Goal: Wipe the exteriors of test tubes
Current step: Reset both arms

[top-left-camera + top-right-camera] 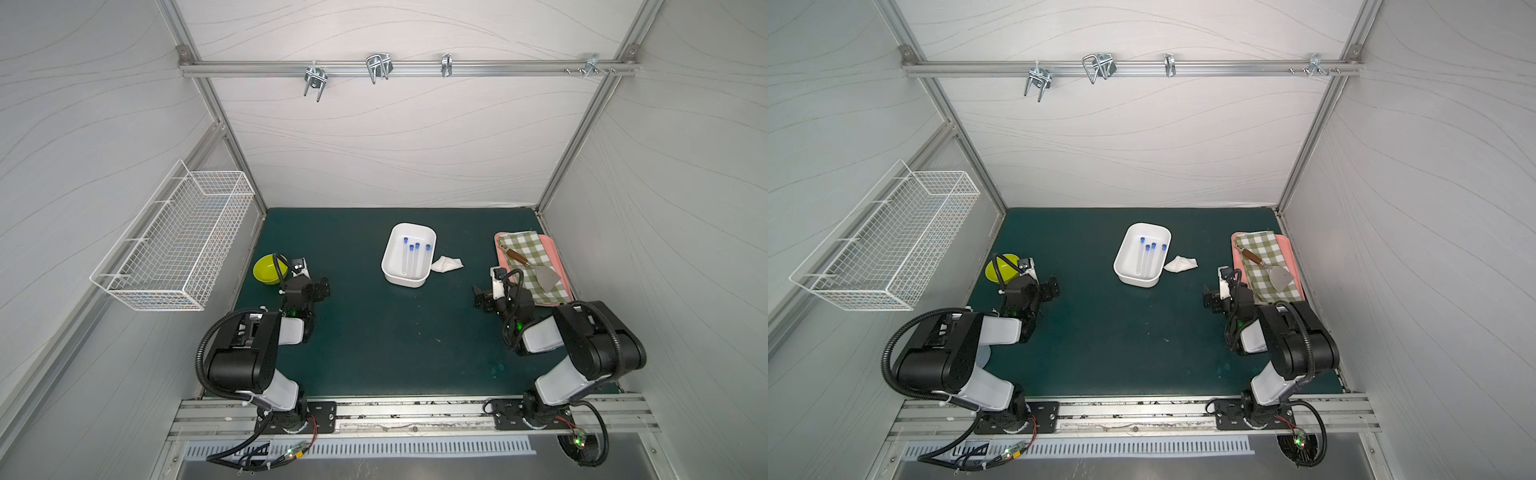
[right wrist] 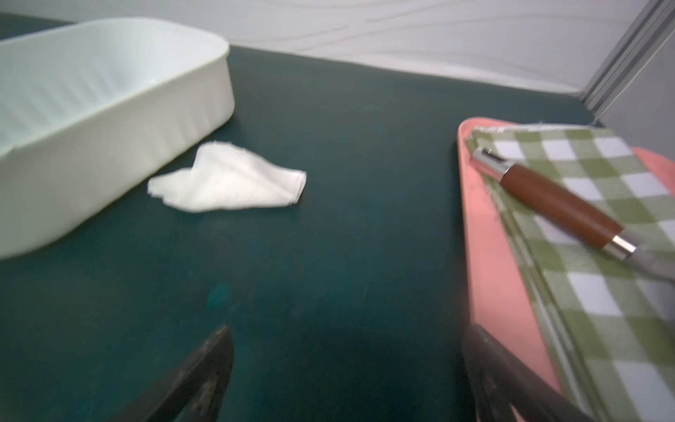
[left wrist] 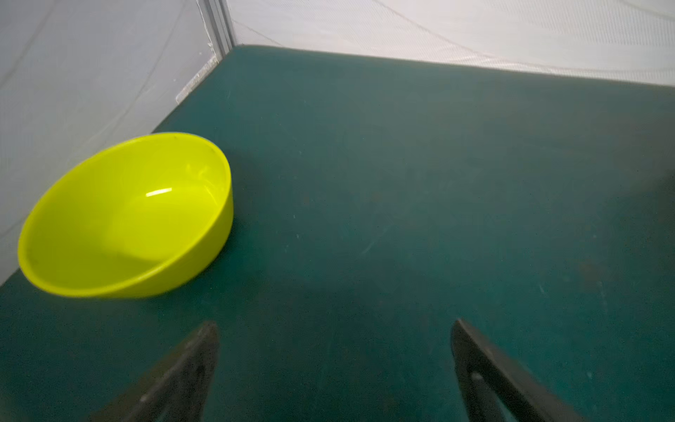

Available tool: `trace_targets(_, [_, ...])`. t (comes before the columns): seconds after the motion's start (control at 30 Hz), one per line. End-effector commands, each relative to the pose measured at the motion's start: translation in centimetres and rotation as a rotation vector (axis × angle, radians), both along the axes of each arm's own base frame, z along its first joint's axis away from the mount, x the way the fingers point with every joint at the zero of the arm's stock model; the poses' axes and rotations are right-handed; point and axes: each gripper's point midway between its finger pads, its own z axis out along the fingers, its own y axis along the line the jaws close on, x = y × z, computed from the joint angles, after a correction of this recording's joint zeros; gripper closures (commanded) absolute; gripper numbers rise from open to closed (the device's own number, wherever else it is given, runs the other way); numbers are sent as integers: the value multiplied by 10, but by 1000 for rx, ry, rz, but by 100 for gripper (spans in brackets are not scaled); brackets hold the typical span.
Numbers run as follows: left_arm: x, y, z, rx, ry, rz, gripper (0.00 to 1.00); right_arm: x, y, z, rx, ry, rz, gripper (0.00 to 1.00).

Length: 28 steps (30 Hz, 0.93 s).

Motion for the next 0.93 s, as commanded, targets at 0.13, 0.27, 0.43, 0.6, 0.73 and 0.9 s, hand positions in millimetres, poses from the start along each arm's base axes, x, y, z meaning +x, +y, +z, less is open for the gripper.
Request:
trace_targets(0.13, [8, 8, 13, 6, -32, 44, 0, 29, -21, 8, 69, 81, -62, 1])
trace_targets(0.27, [8, 8, 13, 5, -31, 44, 0, 29, -23, 8, 88, 86, -60, 1])
trace_targets(0.43, [8, 8, 13, 6, -30, 45, 0, 29, -23, 8, 92, 86, -61, 1])
trace_targets(0.6, [9, 7, 12, 7, -25, 42, 0, 29, -23, 8, 90, 89, -61, 1])
trace_targets(0.73, [11, 7, 9, -2, -9, 37, 0, 29, -23, 9, 90, 88, -60, 1])
trace_targets(0.9, [9, 6, 13, 0, -28, 31, 0, 29, -23, 9, 90, 87, -60, 1])
